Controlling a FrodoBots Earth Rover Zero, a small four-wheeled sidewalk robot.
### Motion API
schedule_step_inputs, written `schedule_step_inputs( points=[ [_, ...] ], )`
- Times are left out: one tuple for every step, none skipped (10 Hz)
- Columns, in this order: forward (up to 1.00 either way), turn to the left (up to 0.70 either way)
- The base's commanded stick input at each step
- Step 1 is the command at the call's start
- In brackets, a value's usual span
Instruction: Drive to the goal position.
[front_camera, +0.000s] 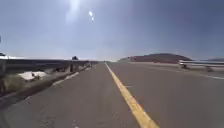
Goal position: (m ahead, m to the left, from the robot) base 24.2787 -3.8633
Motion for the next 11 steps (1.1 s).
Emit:
schedule_step_inputs(
  points=[
    [0.85, 0.0],
    [0.85, 0.0],
    [0.85, 0.0],
    [0.85, 0.0],
    [0.85, 0.0],
    [0.85, 0.0],
    [0.85, 0.0],
    [0.85, 0.0],
    [0.85, 0.0],
    [0.85, 0.0],
    [0.85, 0.0]
  ],
)
